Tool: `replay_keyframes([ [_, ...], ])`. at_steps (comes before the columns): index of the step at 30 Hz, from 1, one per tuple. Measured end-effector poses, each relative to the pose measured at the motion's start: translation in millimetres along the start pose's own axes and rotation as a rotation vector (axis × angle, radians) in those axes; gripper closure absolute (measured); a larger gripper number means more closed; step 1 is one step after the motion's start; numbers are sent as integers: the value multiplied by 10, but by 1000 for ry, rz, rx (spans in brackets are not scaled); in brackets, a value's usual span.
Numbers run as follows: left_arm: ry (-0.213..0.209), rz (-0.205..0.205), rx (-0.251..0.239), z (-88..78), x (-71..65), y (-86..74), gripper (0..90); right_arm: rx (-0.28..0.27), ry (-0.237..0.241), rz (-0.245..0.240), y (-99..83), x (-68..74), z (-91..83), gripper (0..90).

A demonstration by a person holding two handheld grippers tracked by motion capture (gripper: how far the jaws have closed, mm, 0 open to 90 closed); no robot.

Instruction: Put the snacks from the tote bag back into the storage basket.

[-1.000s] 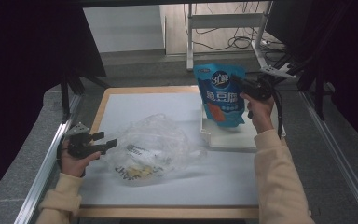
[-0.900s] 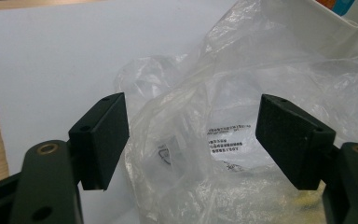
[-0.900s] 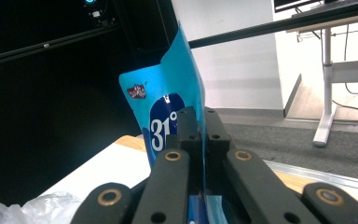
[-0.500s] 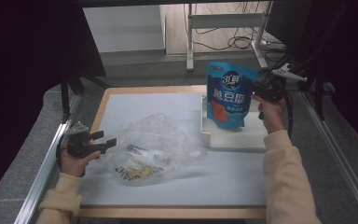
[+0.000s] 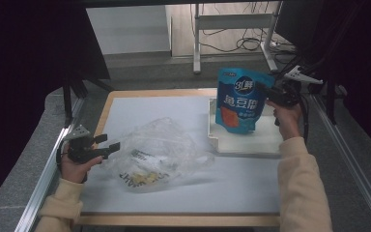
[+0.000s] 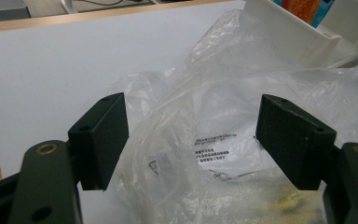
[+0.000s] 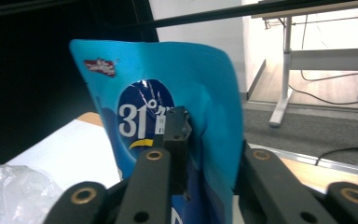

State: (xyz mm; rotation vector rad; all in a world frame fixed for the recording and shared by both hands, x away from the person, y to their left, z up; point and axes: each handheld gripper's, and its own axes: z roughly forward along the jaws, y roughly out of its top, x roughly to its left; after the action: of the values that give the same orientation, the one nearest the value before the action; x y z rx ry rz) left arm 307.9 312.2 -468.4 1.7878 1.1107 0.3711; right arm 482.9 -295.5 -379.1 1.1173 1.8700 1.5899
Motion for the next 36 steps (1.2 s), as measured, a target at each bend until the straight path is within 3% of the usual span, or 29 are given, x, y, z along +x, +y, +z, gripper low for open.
replay_keyframes([
  [7, -21, 8, -13, -5, 3, 33, 259, 12, -36, 1, -31, 67, -73, 704],
  [14, -26, 22, -15, 25, -31, 86, 259, 7, -110, 23, -84, 132, -169, 477],
  [18, -22, 22, -13, 29, -36, 84, 259, 23, -143, 19, -127, 168, -237, 399],
  [23, -22, 14, -6, 23, -21, 49, 258, 38, -189, 29, -220, 233, -395, 368],
  [29, -29, 18, -2, 9, -44, 33, 258, 28, -187, 16, -354, 371, -625, 366],
  [36, -28, 24, -6, -60, -111, 9, 258, 28, -121, -21, -523, 638, -849, 366],
])
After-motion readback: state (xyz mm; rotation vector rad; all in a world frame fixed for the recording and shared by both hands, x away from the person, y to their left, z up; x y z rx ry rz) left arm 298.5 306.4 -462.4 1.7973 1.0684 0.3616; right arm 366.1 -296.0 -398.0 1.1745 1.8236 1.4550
